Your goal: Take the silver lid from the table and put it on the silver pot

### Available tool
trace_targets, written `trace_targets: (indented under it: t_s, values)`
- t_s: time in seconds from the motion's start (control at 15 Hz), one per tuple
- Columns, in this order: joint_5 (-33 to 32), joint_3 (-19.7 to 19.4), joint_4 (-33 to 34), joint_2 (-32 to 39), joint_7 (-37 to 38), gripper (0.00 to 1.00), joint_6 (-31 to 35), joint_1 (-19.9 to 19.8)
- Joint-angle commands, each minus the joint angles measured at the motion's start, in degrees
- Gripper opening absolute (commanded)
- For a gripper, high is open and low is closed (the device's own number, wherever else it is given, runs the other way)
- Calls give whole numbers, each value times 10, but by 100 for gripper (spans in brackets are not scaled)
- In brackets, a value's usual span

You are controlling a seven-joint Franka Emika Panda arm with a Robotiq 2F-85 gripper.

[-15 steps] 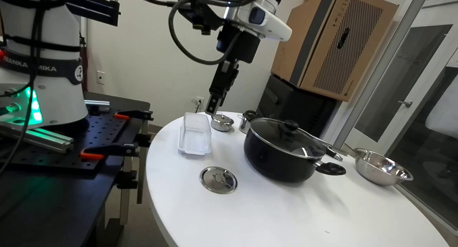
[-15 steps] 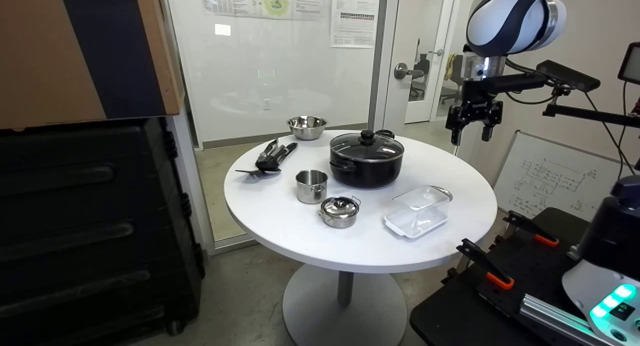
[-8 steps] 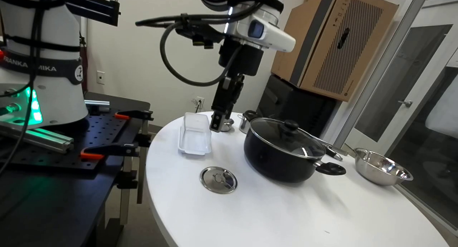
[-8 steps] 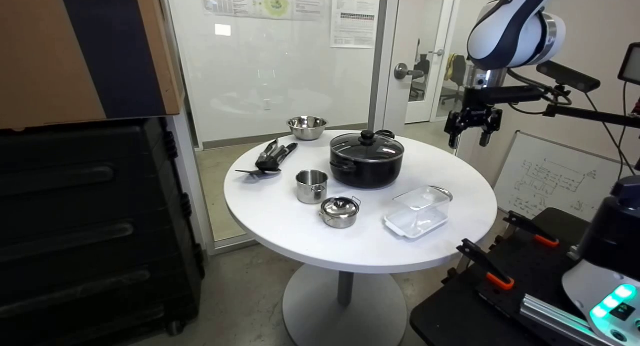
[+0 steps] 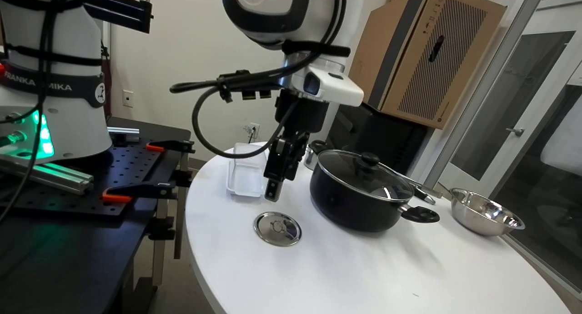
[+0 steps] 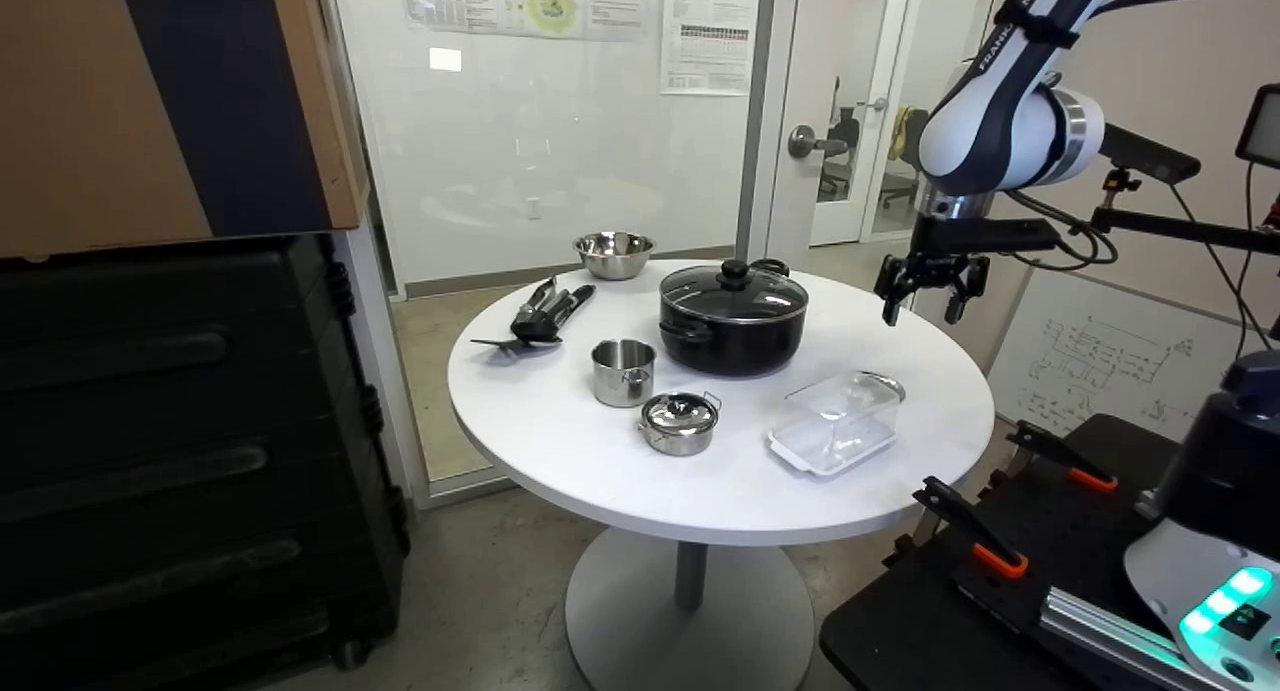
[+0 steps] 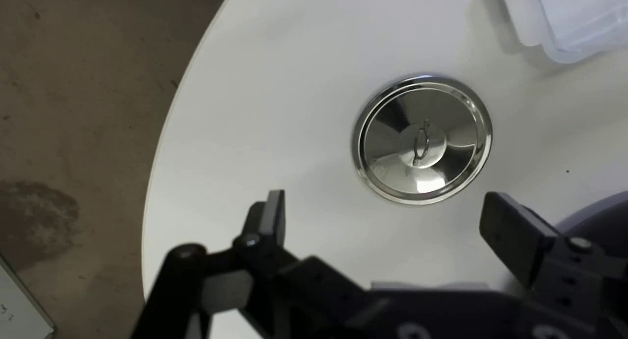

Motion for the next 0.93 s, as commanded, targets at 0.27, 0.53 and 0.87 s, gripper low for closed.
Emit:
trace_targets:
  t_s: [0.27, 0.53, 0.87]
  values:
    - [28, -11, 28, 87, 29, 100, 68, 36]
    - [49, -10, 41, 118, 30, 100, 85, 53]
    - [80, -4, 58, 151, 21, 100, 95, 65]
